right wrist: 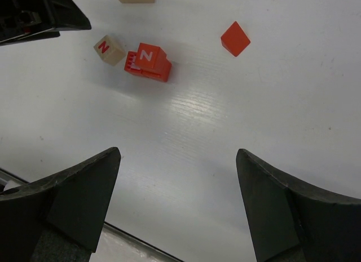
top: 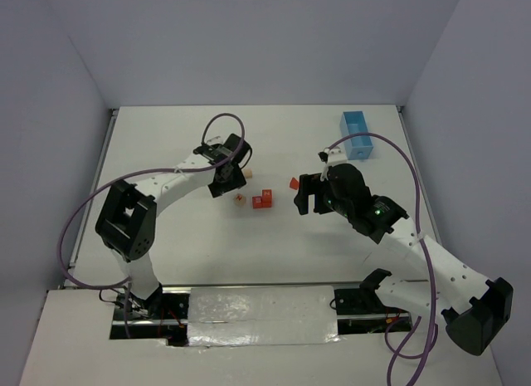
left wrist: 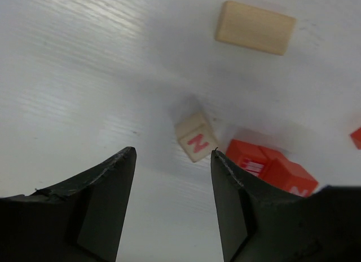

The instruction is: Build the wood block tower

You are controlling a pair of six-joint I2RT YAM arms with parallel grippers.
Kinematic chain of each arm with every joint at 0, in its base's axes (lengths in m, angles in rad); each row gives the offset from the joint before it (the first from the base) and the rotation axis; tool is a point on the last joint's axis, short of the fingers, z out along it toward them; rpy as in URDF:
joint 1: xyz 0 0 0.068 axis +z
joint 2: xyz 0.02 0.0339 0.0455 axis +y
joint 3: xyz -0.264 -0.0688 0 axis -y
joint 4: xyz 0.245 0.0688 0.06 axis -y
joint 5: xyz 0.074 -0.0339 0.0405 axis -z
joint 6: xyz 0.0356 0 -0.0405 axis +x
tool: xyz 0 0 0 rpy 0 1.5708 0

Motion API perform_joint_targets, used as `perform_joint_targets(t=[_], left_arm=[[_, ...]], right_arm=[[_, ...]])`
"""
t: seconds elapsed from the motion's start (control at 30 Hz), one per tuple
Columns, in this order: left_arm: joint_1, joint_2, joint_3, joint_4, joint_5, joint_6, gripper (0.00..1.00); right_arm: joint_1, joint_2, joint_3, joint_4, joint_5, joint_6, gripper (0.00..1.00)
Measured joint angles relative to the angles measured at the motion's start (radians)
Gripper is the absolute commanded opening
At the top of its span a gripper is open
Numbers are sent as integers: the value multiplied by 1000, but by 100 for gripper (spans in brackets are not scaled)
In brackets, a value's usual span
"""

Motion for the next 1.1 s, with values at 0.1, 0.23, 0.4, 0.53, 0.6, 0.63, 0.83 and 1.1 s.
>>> perform_joint_targets(t=[0.1, 0.23, 0.4, 0.53, 0.6, 0.63, 0.83, 1.1], left_arm=[[-26, 14, 22, 25, 2, -22, 70], [-25, 18, 22, 28, -2, -40, 72], [-22, 31, 18, 43, 0, -48, 67], [-25, 36, 15, 52, 4, -70, 66], [-27, 40, 15, 58, 4, -88, 66], [-28, 44, 15, 59, 4, -99, 66], [-37, 75, 15, 66, 5, -127, 65], [-42, 80, 0, 111, 4, -91, 67]], right_arm=[[0, 0, -1, 5, 0, 0, 91], [0, 0, -1, 6, 0, 0, 91], [0, 0, -1, 6, 0, 0, 91], [0, 0, -2, 6, 0, 0, 91], [0, 0, -2, 6, 0, 0, 91], [0, 0, -2, 6, 0, 0, 91], [0, 0, -4, 8, -1, 0, 91], [-1, 0, -13, 14, -1, 0, 91]])
